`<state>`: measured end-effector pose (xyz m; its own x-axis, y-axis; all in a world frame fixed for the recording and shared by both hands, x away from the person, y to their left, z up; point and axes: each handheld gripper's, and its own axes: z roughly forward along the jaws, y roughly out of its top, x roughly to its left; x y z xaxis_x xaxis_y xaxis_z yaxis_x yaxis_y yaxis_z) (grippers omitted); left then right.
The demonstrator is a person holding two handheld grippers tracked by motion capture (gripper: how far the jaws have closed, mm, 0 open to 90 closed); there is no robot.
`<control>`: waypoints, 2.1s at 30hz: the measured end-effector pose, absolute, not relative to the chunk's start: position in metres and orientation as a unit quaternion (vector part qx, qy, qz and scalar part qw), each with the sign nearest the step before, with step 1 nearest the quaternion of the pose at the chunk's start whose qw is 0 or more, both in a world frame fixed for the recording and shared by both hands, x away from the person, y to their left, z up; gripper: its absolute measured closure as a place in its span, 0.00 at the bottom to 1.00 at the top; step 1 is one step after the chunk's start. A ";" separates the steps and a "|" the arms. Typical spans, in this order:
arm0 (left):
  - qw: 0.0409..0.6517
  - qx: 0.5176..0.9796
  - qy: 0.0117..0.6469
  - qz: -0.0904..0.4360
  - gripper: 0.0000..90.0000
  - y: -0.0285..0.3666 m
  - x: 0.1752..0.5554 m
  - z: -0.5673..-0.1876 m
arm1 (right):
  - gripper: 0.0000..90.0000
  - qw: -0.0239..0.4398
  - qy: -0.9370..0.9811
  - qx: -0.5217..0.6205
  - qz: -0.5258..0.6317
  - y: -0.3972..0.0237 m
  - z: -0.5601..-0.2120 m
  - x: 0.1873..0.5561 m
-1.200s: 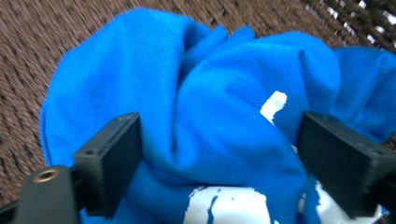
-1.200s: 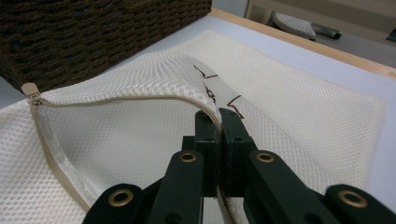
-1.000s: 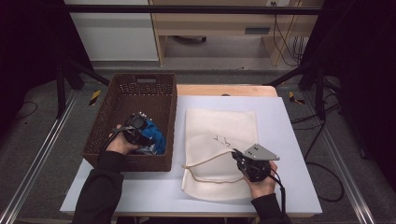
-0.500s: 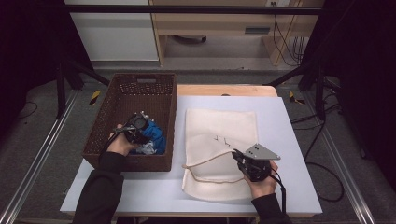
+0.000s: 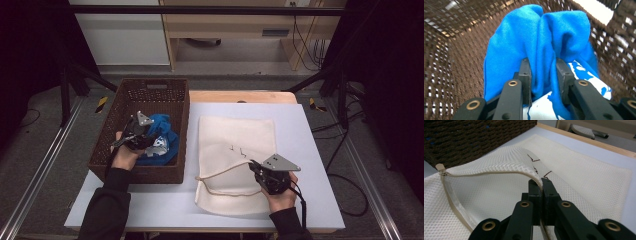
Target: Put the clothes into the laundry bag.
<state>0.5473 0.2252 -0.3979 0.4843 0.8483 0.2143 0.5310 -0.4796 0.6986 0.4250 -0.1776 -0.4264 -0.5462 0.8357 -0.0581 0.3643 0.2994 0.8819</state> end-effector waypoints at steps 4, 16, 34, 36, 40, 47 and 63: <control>0.314 0.790 0.435 0.296 0.78 0.230 0.544 -0.393 | 0.97 0.266 0.761 0.395 0.441 -0.178 -0.427 0.425; 0.404 0.725 0.450 0.329 0.78 0.247 0.534 -0.370 | 0.97 0.266 0.759 0.396 0.443 -0.178 -0.426 0.425; 0.491 0.655 0.435 0.376 0.78 0.261 0.505 -0.301 | 0.97 0.266 0.758 0.396 0.444 -0.179 -0.426 0.425; 0.497 0.649 0.435 0.377 0.78 0.263 0.502 -0.294 | 0.97 0.266 0.758 0.397 0.444 -0.178 -0.426 0.425; 0.509 0.641 0.427 0.383 0.78 0.265 0.495 -0.281 | 0.97 0.266 0.758 0.396 0.444 -0.178 -0.425 0.425; 0.539 0.627 0.407 0.389 0.78 0.261 0.478 -0.260 | 0.97 0.269 0.756 0.396 0.446 -0.179 -0.425 0.425; 0.578 0.615 0.355 0.402 0.78 0.247 0.427 -0.215 | 0.97 0.269 0.756 0.396 0.446 -0.179 -0.425 0.425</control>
